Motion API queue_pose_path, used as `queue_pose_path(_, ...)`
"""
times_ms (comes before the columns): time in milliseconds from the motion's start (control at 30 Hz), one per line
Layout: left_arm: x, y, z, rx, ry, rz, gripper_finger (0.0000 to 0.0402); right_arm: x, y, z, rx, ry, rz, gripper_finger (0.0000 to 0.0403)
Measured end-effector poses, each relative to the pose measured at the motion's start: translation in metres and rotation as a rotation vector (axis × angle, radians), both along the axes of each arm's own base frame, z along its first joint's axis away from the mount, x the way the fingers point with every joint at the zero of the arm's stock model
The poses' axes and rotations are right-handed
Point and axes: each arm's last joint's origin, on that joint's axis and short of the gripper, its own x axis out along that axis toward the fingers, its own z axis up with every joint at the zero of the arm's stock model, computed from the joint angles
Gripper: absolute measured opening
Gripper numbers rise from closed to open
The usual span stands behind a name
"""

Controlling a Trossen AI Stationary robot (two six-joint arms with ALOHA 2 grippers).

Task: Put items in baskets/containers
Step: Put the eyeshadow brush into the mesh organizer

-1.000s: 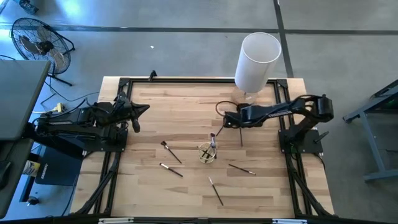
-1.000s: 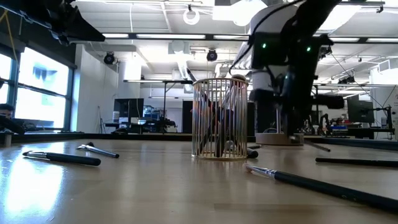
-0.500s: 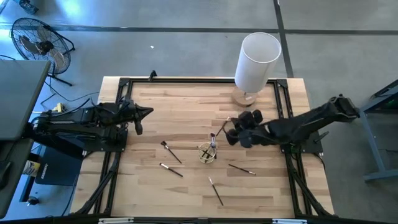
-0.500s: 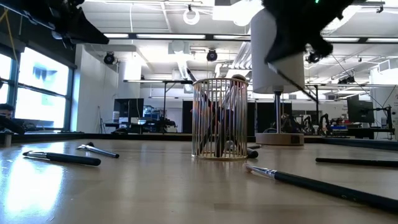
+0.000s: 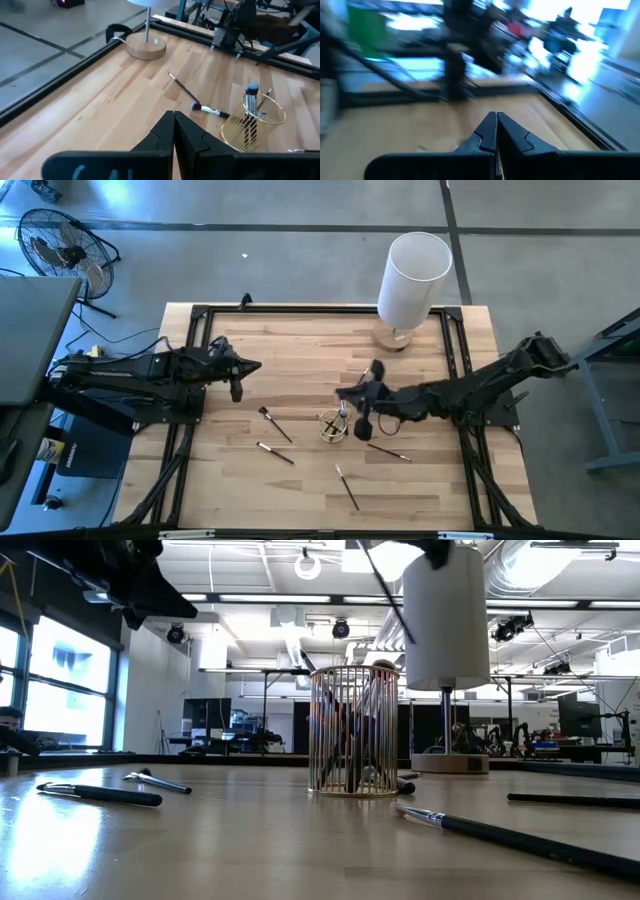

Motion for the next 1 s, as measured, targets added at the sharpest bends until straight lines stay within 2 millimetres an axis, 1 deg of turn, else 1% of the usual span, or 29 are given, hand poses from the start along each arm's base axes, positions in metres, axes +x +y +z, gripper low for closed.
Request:
queue_pose_path(100,0.006,-0.001,-0.004,-0.033,0.028,-0.014,0.0,0.014,-0.002,-0.002,-0.028,-0.077,0.115,0.0)
queue_pose_path(167,0.01,-0.001,-0.007,-0.058,0.043,-0.02,0.0,0.021,-0.003,-0.008,-0.024,-0.095,0.168,0.0)
queue_pose_path(333,0.014,-0.002,-0.011,-0.117,0.061,-0.047,0.0,0.036,-0.003,-0.03,0.018,-0.061,0.258,0.0)
queue_pose_path(500,0.016,-0.003,-0.012,-0.151,0.058,-0.047,0.0,0.045,-0.001,-0.05,0.021,-0.012,0.281,0.0)
queue_pose_path(600,0.016,-0.003,-0.011,-0.151,0.05,-0.048,0.0,0.039,-0.002,-0.065,0.054,-0.032,0.29,0.0)
queue_pose_path(733,0.018,-0.003,-0.007,-0.148,0.001,-0.05,0.0,0.017,-0.008,-0.084,0.106,-0.149,0.275,0.0)
queue_pose_path(800,0.018,-0.003,-0.007,-0.144,-0.001,-0.051,0.0,0.006,-0.011,-0.09,0.084,-0.203,0.276,0.0)
queue_pose_path(867,0.018,-0.003,-0.006,-0.144,-0.004,-0.05,0.0,-0.001,-0.013,-0.094,0.064,-0.22,0.26,0.0)
queue_pose_path(1000,0.018,-0.002,-0.006,-0.138,-0.004,-0.039,0.0,-0.006,-0.015,-0.102,0.106,-0.196,0.234,0.0)
